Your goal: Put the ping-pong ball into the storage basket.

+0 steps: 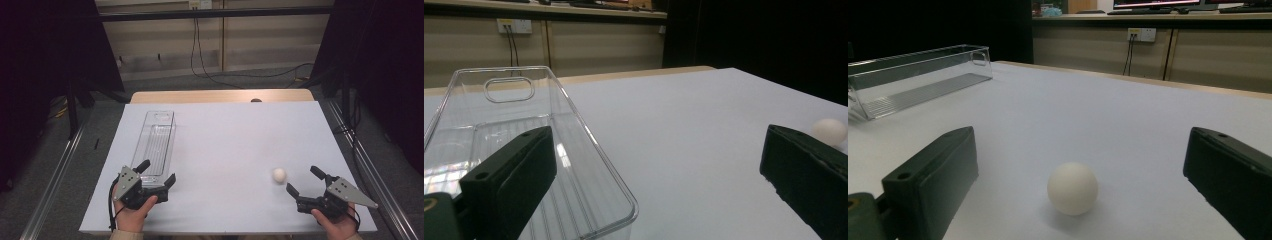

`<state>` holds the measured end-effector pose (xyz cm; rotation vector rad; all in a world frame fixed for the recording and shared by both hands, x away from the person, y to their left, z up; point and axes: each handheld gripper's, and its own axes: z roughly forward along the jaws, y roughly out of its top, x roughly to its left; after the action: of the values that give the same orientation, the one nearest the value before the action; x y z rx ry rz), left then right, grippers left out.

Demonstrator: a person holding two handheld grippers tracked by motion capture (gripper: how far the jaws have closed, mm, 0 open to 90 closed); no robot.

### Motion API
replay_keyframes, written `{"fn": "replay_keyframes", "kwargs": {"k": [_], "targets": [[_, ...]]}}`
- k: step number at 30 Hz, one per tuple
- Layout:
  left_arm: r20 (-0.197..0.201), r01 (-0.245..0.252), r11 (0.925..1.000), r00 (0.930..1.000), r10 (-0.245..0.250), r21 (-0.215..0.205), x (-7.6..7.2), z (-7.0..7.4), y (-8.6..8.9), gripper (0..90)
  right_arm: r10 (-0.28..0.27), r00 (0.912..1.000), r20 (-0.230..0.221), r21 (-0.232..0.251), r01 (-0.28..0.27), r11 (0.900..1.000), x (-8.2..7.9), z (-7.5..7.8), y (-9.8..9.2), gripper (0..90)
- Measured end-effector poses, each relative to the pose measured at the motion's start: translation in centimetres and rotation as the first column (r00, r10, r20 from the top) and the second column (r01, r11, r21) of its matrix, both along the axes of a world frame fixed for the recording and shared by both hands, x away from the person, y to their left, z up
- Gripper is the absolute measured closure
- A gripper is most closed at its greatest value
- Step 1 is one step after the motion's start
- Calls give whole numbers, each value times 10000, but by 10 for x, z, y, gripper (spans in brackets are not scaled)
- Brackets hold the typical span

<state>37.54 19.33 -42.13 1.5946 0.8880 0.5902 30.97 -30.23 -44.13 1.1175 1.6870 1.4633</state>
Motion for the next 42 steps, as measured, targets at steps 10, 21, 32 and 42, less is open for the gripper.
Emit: {"fn": "replay_keyframes", "kwargs": {"k": [10,21,32,42], "targets": [[88,228,9997,9997,-228,33,1,3,-8,17,55,10000,34,-15,-55,10000,0,0,0,6],[-23,456,9989,9990,-456,60,3,2,-18,17,95,9999,48,12,-96,10000,1,1,-1,6],[-134,542,9984,9985,-539,170,4,2,-27,17,116,9999,98,-15,-116,9999,1,1,-1,6],[-183,766,9971,9969,-765,40,6,0,-37,18,147,9999,61,30,-147,9999,1,1,-1,7]]}}
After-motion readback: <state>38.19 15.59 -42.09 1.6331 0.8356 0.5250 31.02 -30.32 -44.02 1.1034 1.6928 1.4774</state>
